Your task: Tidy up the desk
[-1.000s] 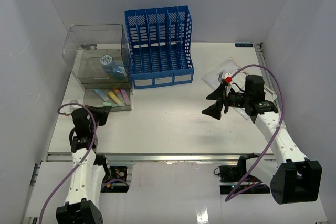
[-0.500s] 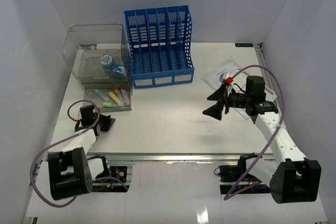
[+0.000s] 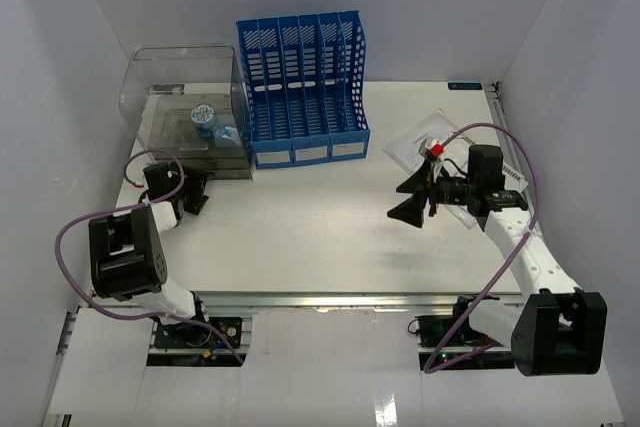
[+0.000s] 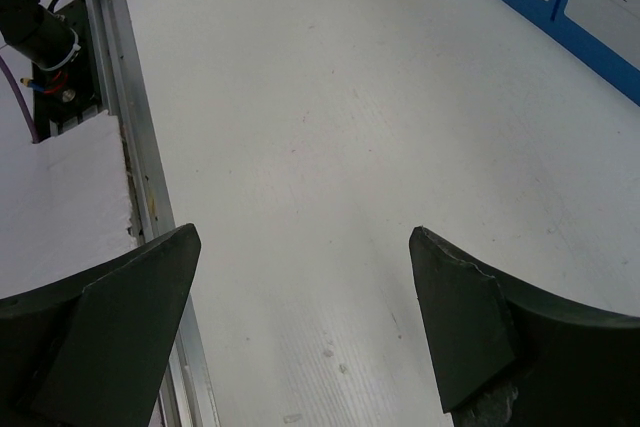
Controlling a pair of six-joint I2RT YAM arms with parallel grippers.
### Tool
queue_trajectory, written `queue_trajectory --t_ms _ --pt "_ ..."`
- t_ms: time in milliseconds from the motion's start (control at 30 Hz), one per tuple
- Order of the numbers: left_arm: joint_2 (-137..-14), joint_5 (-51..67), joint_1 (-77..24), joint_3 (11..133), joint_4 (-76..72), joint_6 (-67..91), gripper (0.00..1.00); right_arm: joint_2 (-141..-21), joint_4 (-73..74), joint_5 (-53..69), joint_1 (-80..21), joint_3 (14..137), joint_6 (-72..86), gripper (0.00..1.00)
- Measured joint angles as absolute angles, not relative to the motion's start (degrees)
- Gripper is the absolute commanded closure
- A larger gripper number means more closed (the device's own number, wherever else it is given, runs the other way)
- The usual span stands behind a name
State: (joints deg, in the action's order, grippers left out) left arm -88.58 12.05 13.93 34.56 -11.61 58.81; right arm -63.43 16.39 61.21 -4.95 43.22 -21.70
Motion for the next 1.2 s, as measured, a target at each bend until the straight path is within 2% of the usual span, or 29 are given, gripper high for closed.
queue_trajectory --t_ms 233,500,700,767,867,1000,1133,1200 --pt "-91.9 18.0 15.5 34.7 -18.0 58.8 0.14 -64.1 16.4 61.5 -2.2 42.9 -22.0 0.08" --pt "-92.3 25.9 18.8 31.0 -25.3 57.3 0.12 -64.2 16.6 61.7 2.2 41.8 -23.0 0.08" --pt "-85.3 28.7 21.1 27.2 -24.5 54.3 0.12 -63.8 16.6 58.5 5.6 41.5 -23.4 0.08" --pt "-79.8 29.3 21.5 25.9 -23.5 52.8 0.11 -63.6 16.5 55.1 5.7 41.5 -23.7 0.09" --pt "-71.8 30.6 21.9 24.7 -23.0 50.6 0.03 -64.8 17.2 46.9 5.6 42.5 -25.2 0.09" --pt "-59.6 35.8 22.0 17.6 -25.8 51.4 0.02 -75.4 19.7 32.5 5.2 51.4 -30.7 0.08" --pt "-56.7 43.2 22.0 9.5 -32.0 55.9 0.02 -83.8 20.2 23.1 5.1 56.3 -36.3 0.03" --pt "-56.5 46.7 22.0 5.9 -34.6 58.6 0.02 -86.5 21.1 20.2 5.1 57.3 -39.2 0.09"
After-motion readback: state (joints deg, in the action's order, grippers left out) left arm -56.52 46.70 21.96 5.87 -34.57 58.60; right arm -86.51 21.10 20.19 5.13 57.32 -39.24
